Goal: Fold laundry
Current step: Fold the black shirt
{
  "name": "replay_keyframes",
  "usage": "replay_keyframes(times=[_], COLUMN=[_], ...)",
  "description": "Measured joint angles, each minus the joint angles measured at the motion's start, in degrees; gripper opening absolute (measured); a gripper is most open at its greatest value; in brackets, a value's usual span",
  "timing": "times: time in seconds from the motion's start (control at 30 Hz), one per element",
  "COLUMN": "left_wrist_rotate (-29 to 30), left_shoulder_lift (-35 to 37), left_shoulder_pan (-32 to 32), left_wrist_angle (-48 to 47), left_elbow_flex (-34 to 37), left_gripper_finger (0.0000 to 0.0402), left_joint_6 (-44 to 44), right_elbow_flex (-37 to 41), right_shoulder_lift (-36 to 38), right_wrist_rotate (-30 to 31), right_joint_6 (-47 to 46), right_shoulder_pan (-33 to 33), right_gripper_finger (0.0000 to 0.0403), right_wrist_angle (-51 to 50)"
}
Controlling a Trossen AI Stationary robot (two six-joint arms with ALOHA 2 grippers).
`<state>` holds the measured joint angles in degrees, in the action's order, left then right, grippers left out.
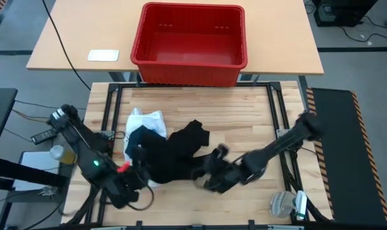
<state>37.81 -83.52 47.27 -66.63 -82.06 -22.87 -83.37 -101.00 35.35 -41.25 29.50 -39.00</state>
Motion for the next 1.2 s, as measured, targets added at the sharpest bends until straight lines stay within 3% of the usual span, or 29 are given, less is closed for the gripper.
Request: replay_keyframes(times=[0.17, 0.33, 0.73, 1.07, 1.2], left_wrist_rotate=[0.39, 2.45, 7.76, 19.55, 20.97], left_shoulder_lift=[-7.32, -12.1, -24.11, -33.98, -35.53], left_shoulder_pan=[-0.78, -2.28, -6.63, -7.65, -9.04], left_wrist_angle=[0.06, 0.3, 16.59, 16.93, 16.26], left_elbow_flex=[0.02, 0.04, 0.04, 0.07, 0.07], left_gripper_finger=[0.0183, 0.0183, 0.0183, 0.0183, 0.0183], left_joint_6=[1.39, 3.16, 10.01, 15.0, 15.16], right_elbow_flex=[0.04, 0.01, 0.01, 0.01, 0.01], right_shoulder_lift=[8.92, 15.53, 13.49, 12.99, 12.99], right_wrist_rotate=[2.45, 8.53, 8.55, 8.83, 8.88], right_joint_6=[-15.14, -28.46, -30.61, -29.23, -29.14], right_shoulder_pan=[1.24, 5.79, 6.75, 6.38, 6.38], right_gripper_finger=[0.001, 0.001, 0.0011, 0.0012, 0.0013], right_wrist_angle=[-21.09, -34.42, -34.93, -32.75, -32.59])
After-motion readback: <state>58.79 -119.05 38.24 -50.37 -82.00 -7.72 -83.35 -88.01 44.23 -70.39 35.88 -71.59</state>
